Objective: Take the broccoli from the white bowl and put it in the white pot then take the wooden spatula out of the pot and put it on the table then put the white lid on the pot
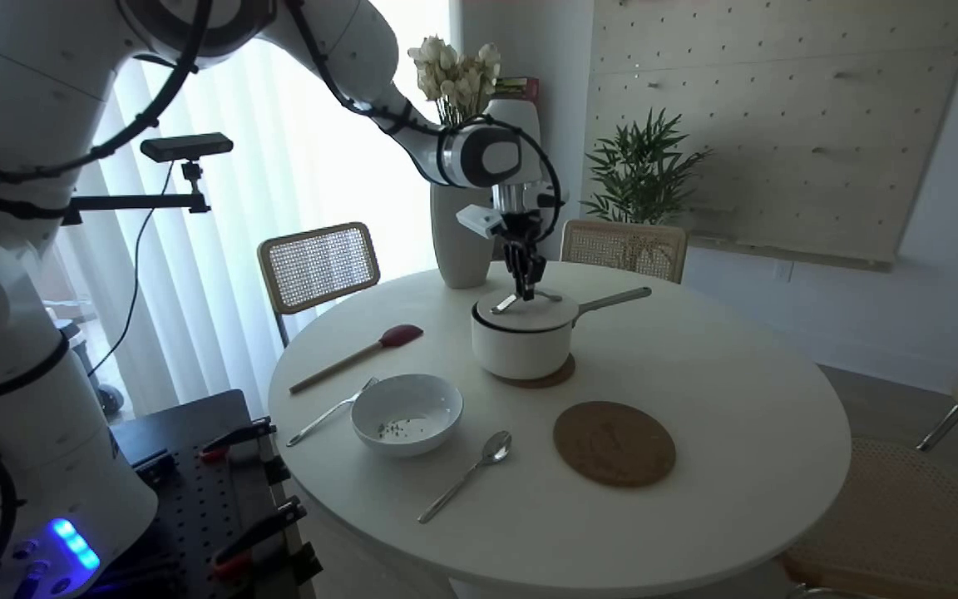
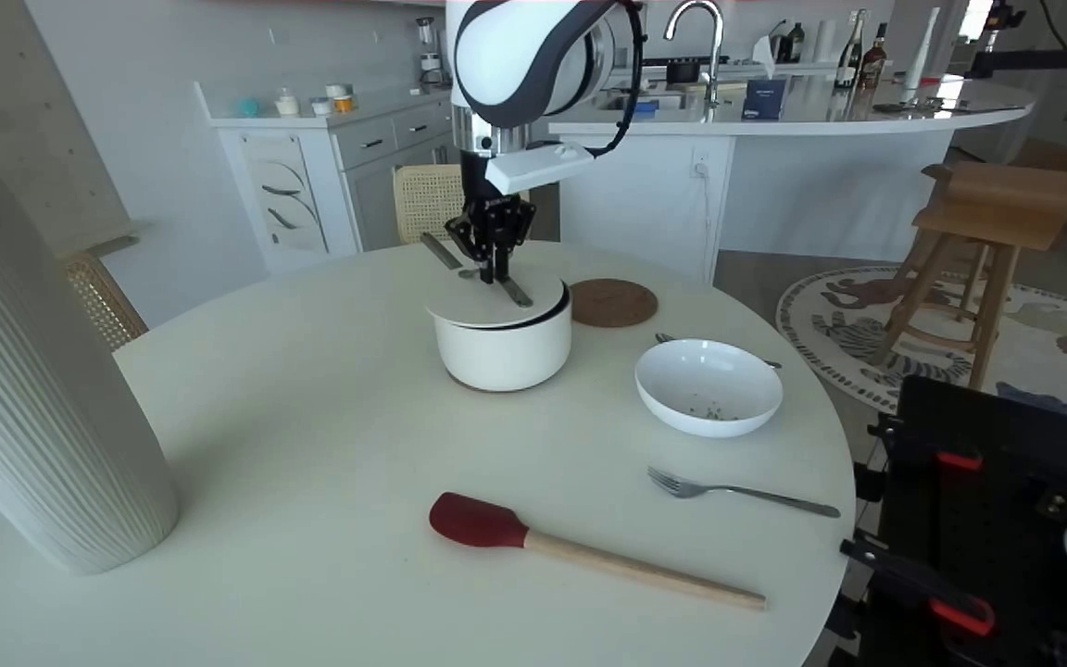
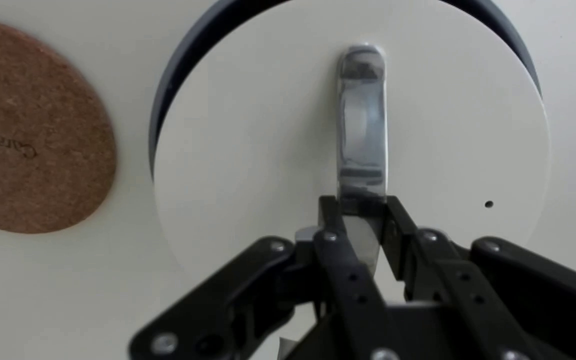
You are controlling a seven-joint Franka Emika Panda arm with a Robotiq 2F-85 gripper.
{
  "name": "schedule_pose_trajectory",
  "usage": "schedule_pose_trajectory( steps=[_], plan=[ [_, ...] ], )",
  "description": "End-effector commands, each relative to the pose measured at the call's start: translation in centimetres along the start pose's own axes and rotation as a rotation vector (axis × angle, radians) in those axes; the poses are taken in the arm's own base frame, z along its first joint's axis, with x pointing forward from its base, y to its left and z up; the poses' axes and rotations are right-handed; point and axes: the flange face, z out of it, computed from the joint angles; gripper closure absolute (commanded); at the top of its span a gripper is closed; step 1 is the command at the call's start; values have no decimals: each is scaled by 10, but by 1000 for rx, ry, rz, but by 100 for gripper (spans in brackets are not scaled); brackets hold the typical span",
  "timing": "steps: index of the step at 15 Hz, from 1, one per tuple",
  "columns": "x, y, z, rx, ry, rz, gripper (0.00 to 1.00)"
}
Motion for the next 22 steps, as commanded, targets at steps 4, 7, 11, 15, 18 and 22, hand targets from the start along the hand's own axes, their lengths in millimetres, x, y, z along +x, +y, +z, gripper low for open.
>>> schedule_pose_trajectory(
  steps=[4, 7, 11, 15, 18, 22],
  plan=[
    [4, -2, -7, -9, -9, -9, 94],
    [2, -2, -6, -8, -13, -10, 94],
    [-3, -2, -6, -6, -17, -17, 94],
    [-8, -4, -6, -2, -22, -26, 94],
    [-14, -8, -8, 3, -20, -44, 94],
    [-20, -9, -8, 4, -23, -51, 94]
  ],
)
